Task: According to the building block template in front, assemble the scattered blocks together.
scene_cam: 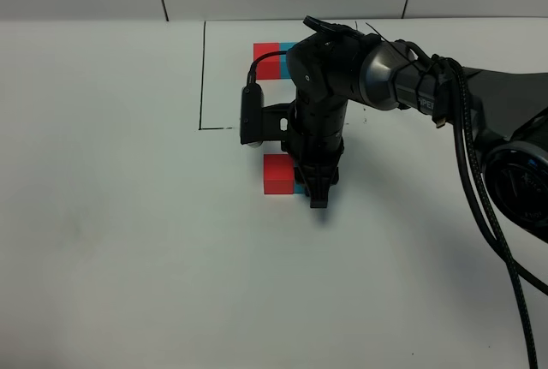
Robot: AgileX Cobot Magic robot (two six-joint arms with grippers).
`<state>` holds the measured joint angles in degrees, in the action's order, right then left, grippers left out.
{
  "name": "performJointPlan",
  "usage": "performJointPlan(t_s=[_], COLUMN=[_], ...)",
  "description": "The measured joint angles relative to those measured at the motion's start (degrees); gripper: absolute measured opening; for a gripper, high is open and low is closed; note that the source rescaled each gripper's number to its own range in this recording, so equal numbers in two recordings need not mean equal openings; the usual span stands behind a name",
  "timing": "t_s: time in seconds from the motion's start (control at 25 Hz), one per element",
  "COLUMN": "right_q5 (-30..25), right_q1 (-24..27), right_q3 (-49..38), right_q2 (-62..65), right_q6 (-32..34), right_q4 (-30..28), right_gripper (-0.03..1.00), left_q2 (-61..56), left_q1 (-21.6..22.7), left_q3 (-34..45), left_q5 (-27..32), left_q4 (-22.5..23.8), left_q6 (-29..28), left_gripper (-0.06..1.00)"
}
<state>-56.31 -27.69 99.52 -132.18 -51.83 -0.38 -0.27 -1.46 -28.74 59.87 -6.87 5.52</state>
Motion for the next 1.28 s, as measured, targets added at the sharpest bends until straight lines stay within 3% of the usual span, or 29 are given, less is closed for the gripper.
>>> performJointPlan(t_s=[0.56,0.68,0.8,0.92,1.16,1.28], right_q5=[-0.1,-0.4,-1.6,-2.1,-5.0,-5.4], right_q1=[0.0,-0.1,-0.1,-0.1,2.1,6.8], right_q3=[0.0,0.0,0.0,-0.1,-0.1,-0.8], right_q2=[0.0,-0.3,-0.1,2.4,11.6,15.9], right_q6=[-0.1,0.0,0.3,2.0,8.1,14.3], right_q4=[0.0,0.0,-0.6,-1.6,-2.1,2.2], right_gripper=[0.05,0.25,0.52,0.71,0.78,0.79], left_q2=[0.0,0.0,0.0,0.0,0.0,0.0], left_q1=[0.0,0.0,0.0,0.0,0.0,0.0], left_q3=[0.0,0.0,0.0,0.0,0.0,0.0], left_q5=[0.0,0.0,0.0,0.0,0.0,0.0], left_q4=[0.0,0.0,0.0,0.0,0.0,0.0], left_q6=[0.0,0.0,0.0,0.0,0.0,0.0], left_gripper=[0.89,0.89,0.89,0.89,0.89,0.89])
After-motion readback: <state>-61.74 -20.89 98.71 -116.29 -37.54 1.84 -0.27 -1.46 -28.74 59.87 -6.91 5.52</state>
